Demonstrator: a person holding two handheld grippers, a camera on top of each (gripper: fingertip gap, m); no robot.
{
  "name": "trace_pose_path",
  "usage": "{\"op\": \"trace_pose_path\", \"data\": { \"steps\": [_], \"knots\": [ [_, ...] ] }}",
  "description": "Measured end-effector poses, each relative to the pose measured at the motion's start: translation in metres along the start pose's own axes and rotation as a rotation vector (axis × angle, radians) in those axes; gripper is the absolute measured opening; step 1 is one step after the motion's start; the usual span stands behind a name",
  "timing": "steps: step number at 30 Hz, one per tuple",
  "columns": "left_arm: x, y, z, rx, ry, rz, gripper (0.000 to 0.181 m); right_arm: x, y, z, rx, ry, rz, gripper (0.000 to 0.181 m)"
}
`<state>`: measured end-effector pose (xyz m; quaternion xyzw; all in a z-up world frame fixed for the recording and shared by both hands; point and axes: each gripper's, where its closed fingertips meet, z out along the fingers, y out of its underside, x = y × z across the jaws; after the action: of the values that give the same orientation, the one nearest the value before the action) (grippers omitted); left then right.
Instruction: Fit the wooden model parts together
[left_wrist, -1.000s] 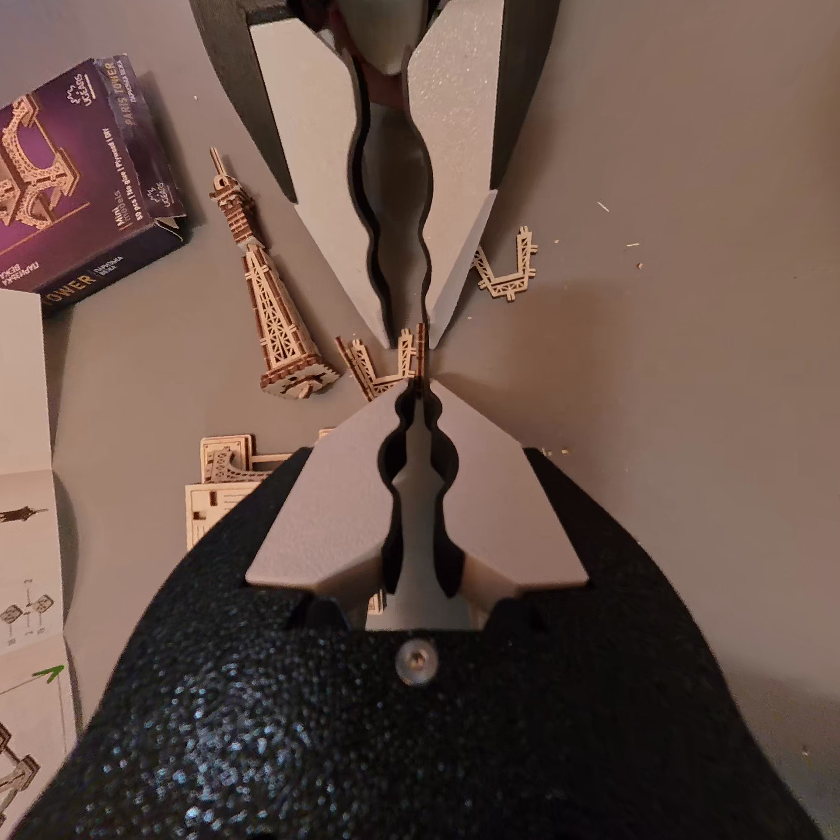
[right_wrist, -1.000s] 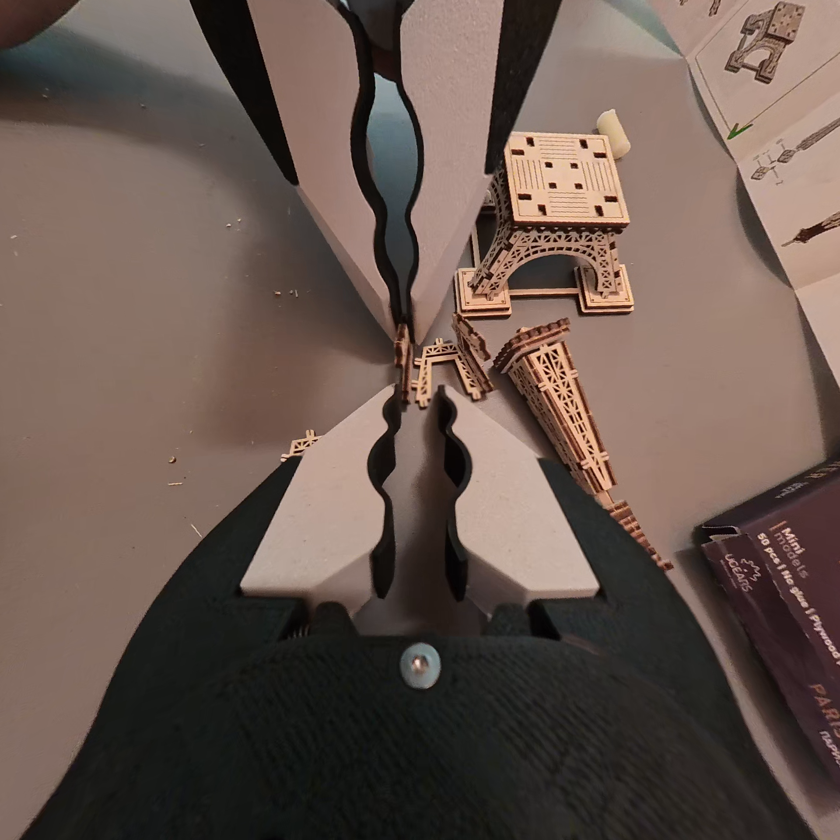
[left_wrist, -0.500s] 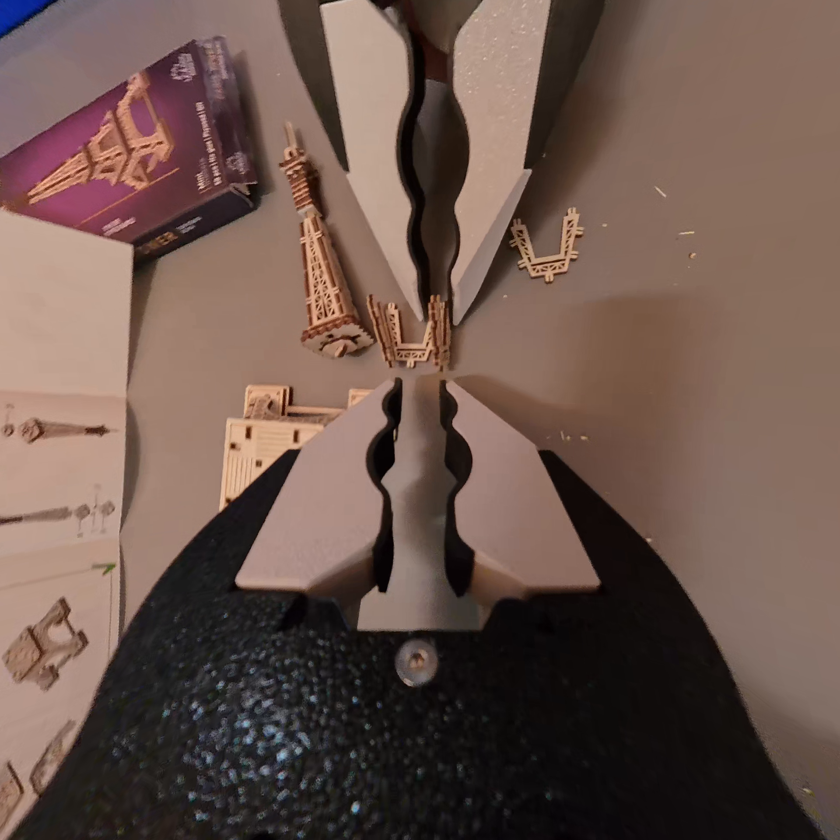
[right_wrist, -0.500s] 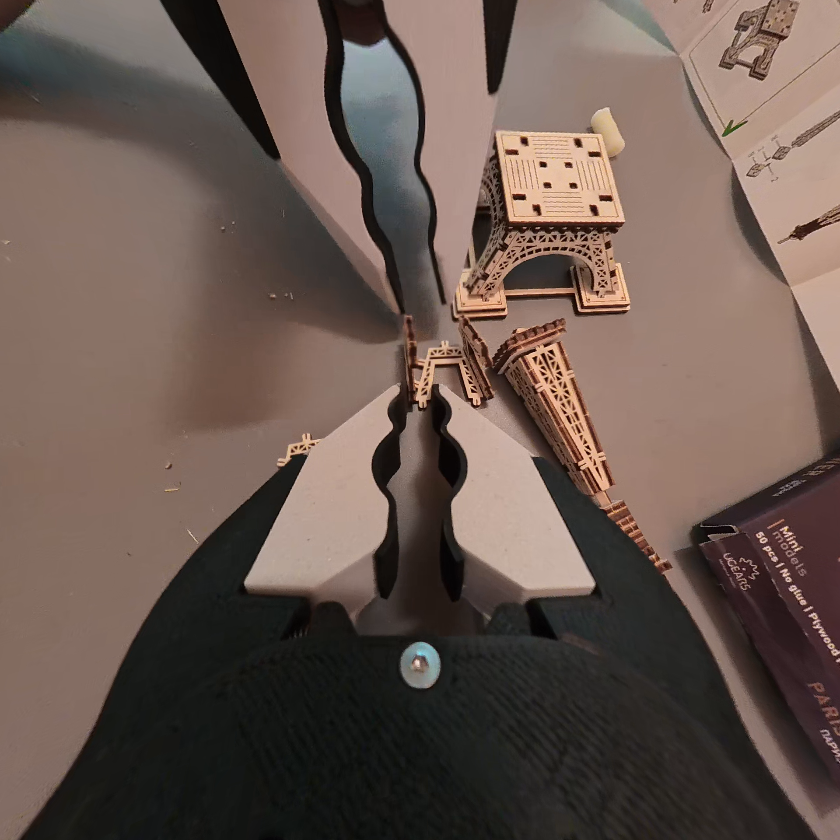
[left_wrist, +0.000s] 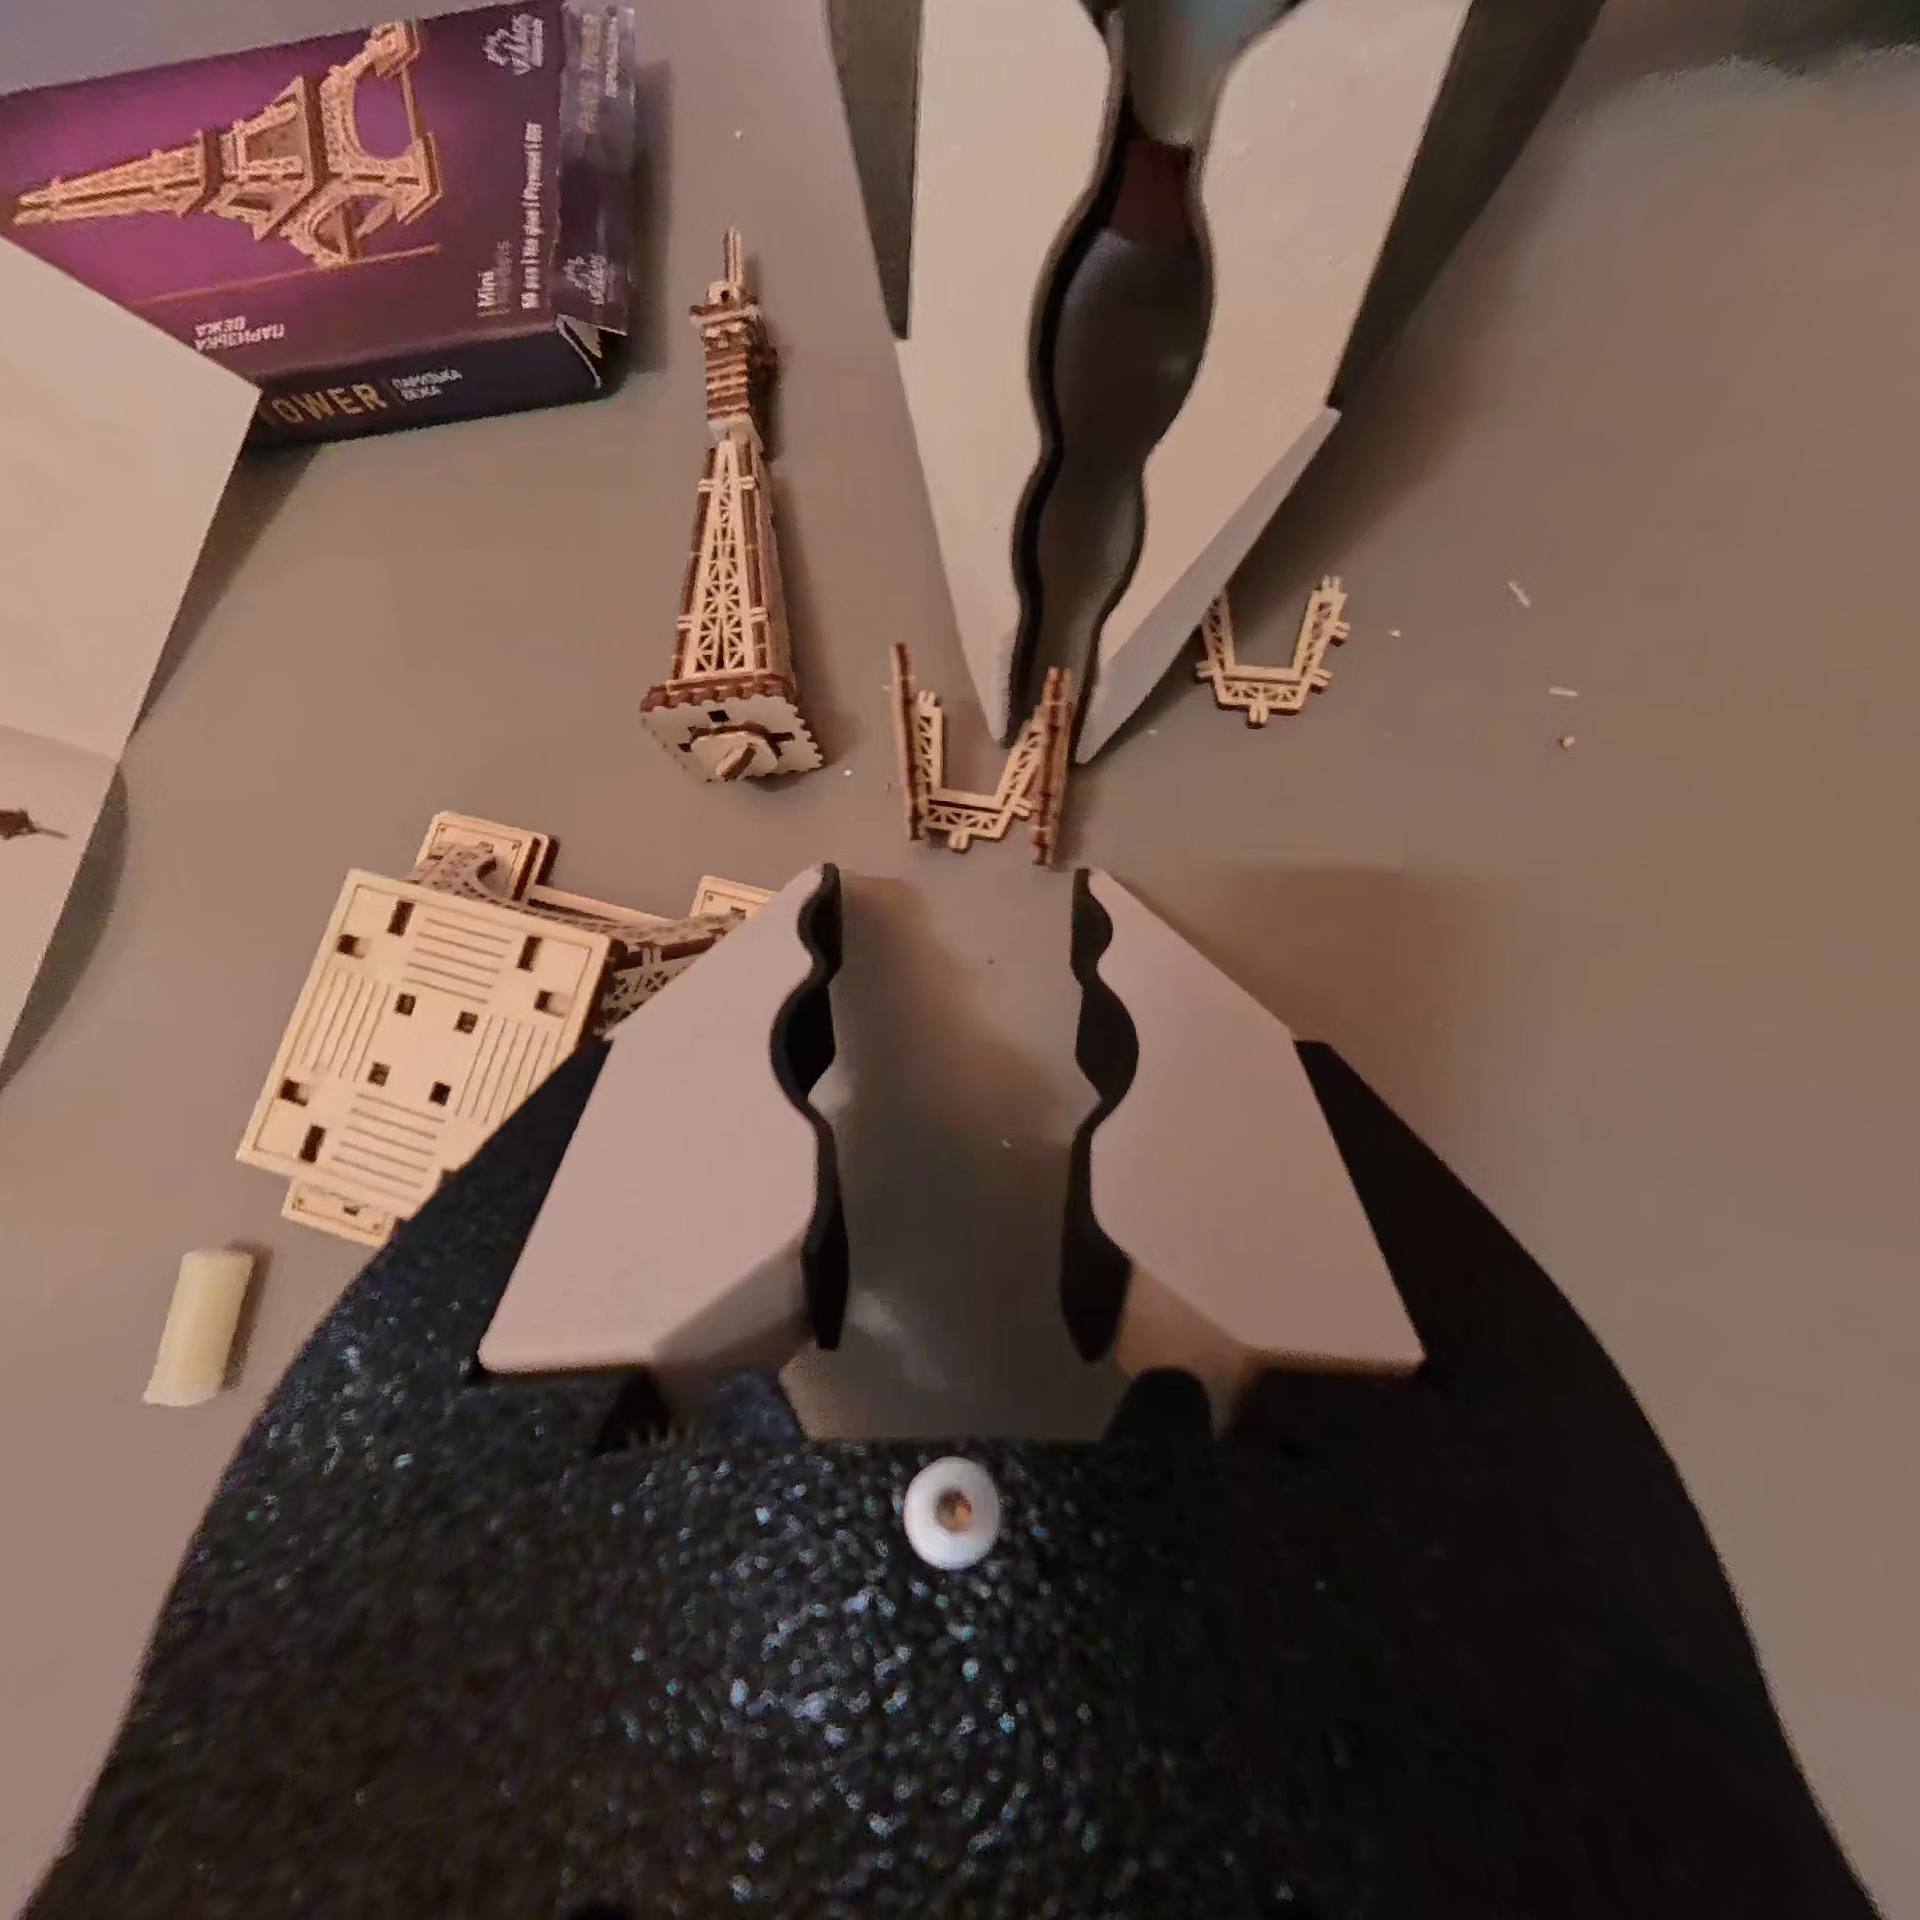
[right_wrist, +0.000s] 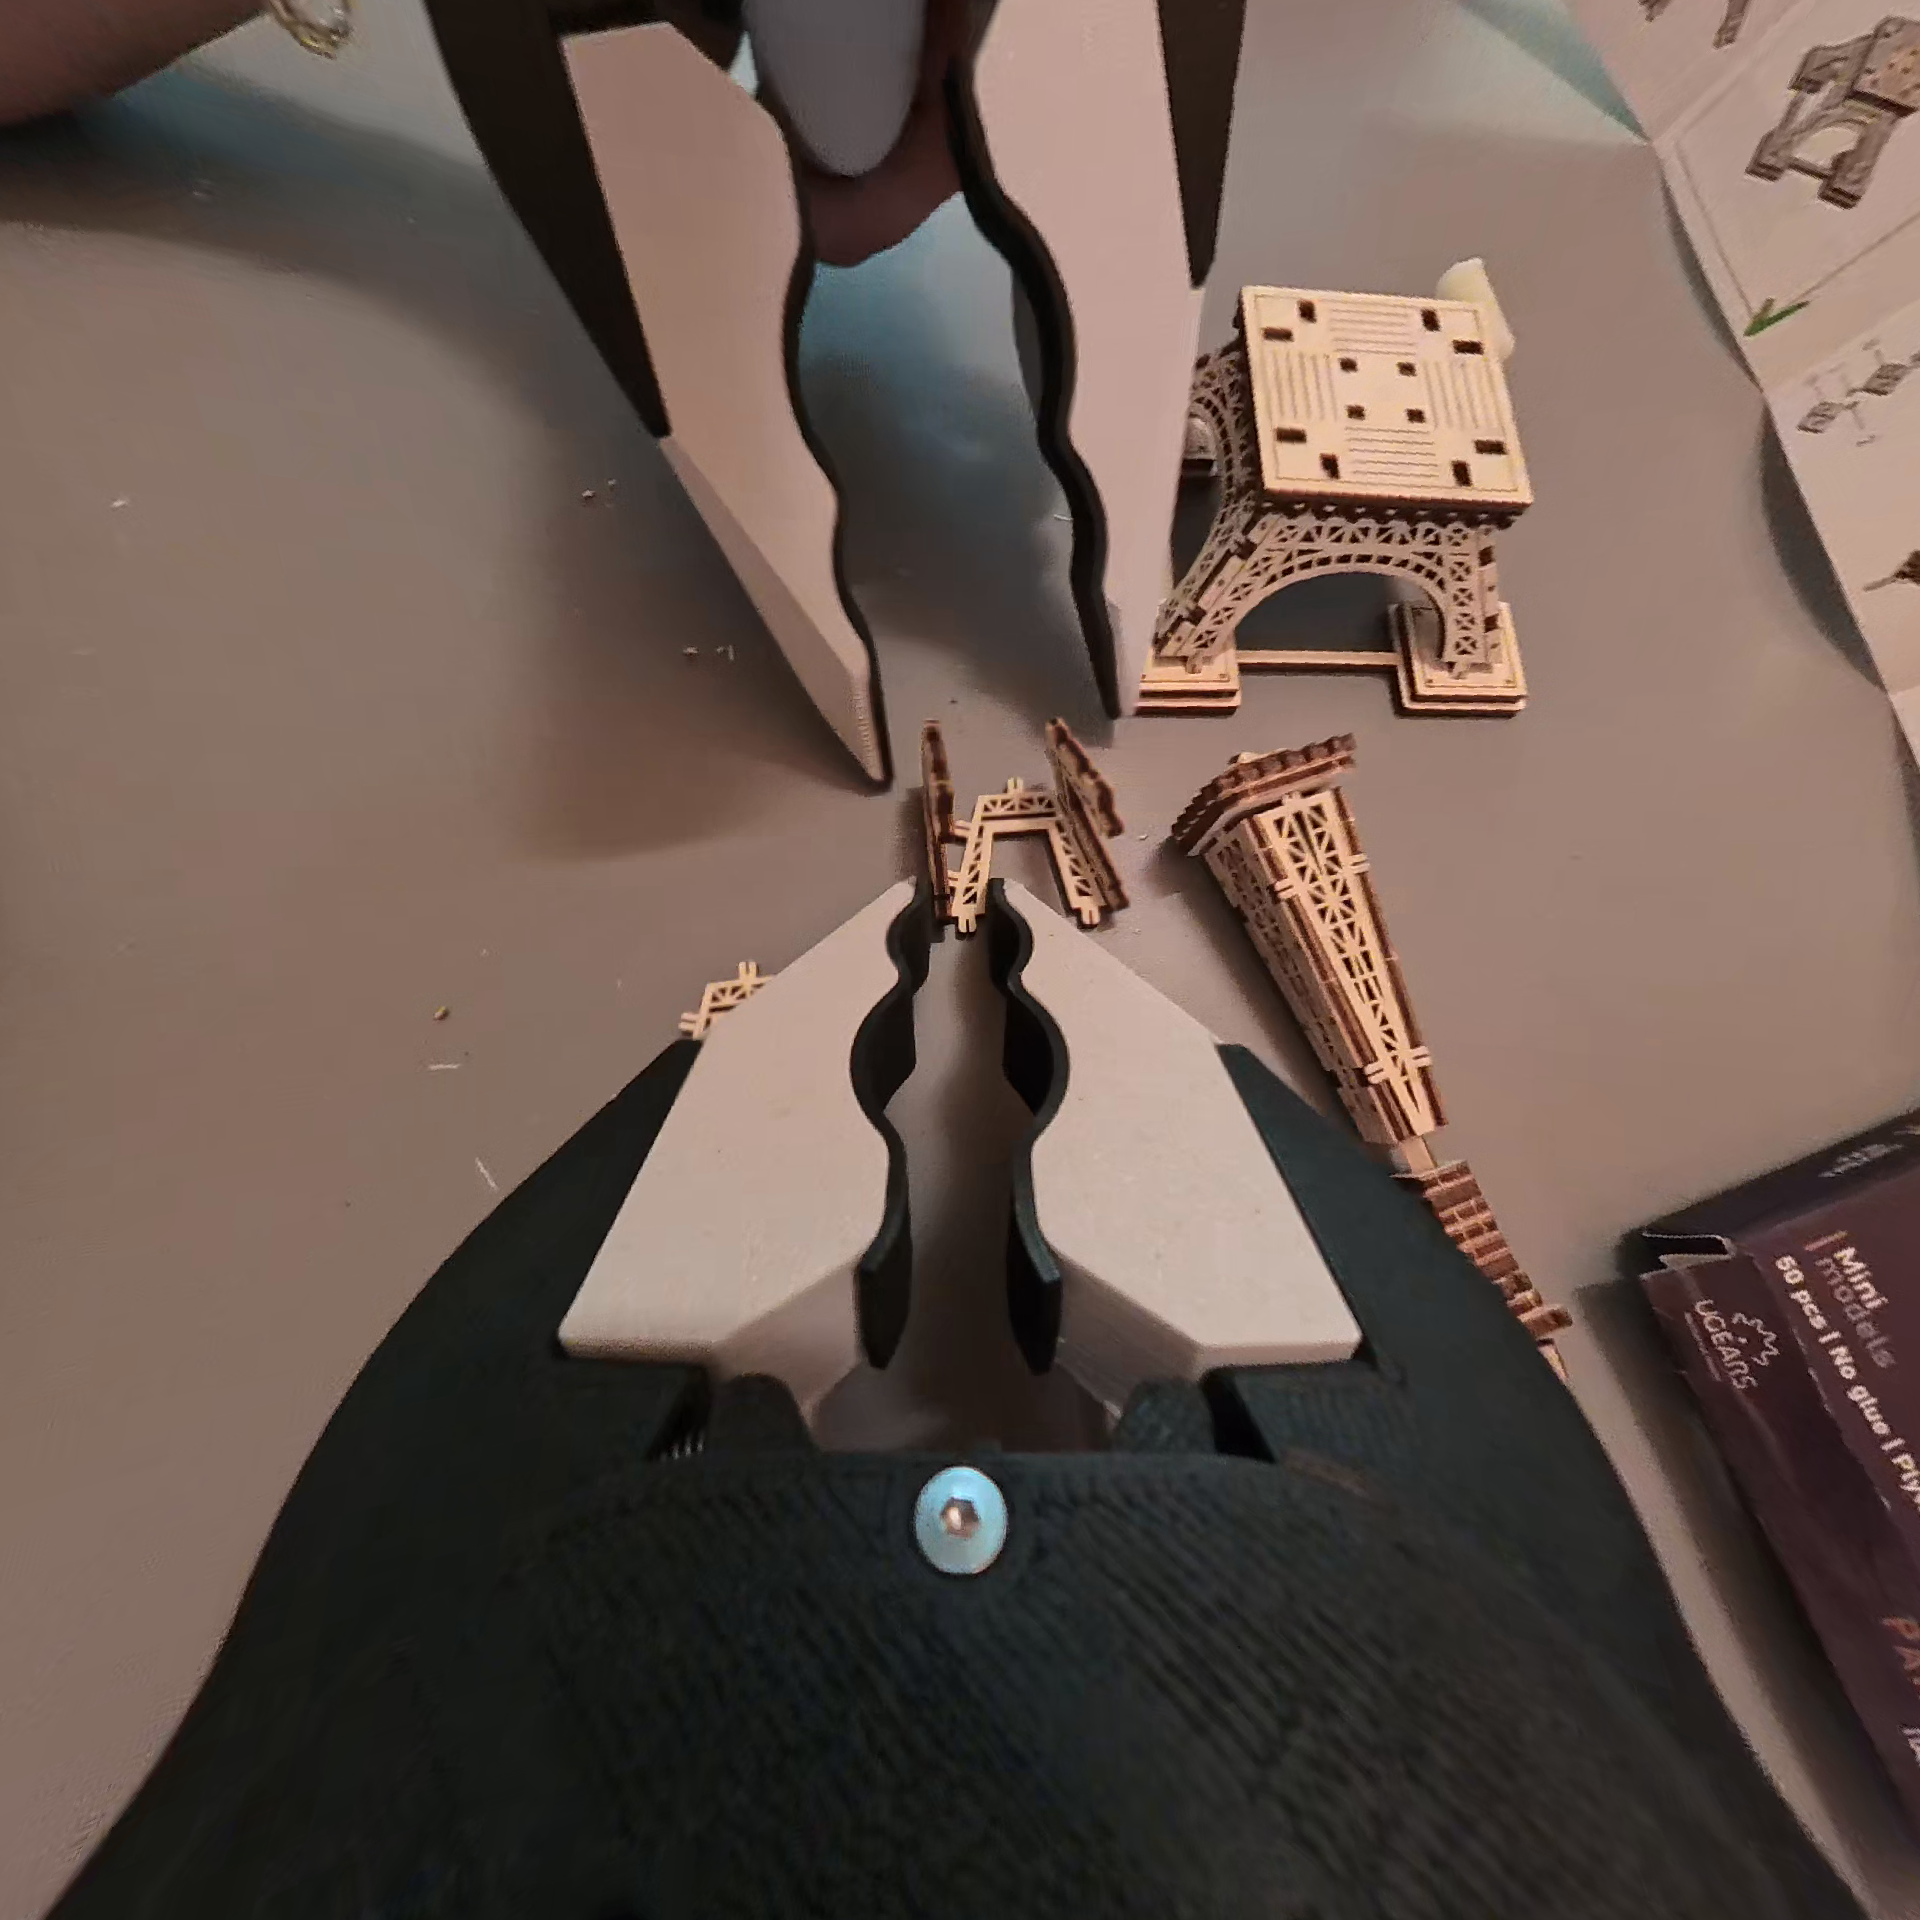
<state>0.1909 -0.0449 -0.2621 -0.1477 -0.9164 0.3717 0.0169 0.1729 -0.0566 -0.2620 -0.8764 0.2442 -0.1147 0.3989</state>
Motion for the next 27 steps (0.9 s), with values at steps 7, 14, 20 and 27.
{"op": "trace_pose_path", "data": {
  "steps": [7,14,20,27],
  "knots": [
    [0.010,-0.008,0.009,0.060,0.055,-0.018,0.037,-0.005,0.001,-0.002,0.001,-0.027,-0.024,0.008],
    [0.008,-0.010,0.011,0.075,0.066,0.002,0.026,-0.005,0.001,-0.001,0.001,-0.012,-0.037,0.009],
    [0.008,-0.009,0.010,0.076,0.073,0.001,0.025,-0.004,0.001,-0.002,0.005,0.024,-0.071,0.011],
    [0.008,-0.009,0.010,0.077,0.072,0.001,0.025,-0.004,-0.002,0.001,0.006,0.041,-0.103,0.009]
  ]
}}
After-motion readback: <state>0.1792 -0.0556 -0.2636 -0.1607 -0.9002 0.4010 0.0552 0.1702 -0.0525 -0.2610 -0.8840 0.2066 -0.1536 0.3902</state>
